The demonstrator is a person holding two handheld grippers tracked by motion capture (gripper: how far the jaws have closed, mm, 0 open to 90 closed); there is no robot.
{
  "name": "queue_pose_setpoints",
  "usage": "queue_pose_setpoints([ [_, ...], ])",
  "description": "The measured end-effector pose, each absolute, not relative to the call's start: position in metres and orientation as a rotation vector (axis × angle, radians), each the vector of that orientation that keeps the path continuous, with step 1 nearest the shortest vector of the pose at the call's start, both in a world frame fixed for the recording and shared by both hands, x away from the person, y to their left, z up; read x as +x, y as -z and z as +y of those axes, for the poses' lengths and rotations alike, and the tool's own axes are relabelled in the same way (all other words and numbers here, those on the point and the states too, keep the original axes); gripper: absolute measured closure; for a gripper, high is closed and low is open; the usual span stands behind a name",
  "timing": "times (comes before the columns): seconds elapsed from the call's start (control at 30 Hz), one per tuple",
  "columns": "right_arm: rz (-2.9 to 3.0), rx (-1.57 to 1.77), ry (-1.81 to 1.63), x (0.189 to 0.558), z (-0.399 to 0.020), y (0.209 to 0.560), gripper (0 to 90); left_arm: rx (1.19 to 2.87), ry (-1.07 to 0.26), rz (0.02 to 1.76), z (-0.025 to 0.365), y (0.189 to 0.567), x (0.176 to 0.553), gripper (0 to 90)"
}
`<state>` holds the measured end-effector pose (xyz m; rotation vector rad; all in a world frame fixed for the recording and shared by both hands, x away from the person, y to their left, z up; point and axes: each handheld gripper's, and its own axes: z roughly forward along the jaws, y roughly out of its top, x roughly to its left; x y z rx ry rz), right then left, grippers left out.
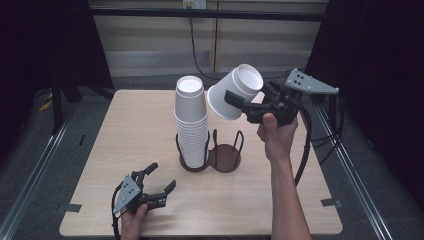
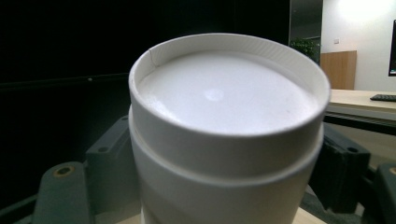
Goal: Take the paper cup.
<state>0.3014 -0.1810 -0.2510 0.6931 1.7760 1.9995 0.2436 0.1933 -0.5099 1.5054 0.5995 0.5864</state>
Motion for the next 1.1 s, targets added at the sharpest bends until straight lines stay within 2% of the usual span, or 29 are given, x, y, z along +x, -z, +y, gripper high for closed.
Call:
queue_pose_setpoints([
  [0.73,1.853,0.716,-1.944,0.279,-0.182,0.299,20.9,1.513,-0.534,0.619,0.195,0.509,0.245,15.6],
  [1.1,1.894,0.731,-1.949,0.269,-0.175,0.328,21.0,1.524,-0.507,0.540,0.196,0.494,0.244,15.9],
])
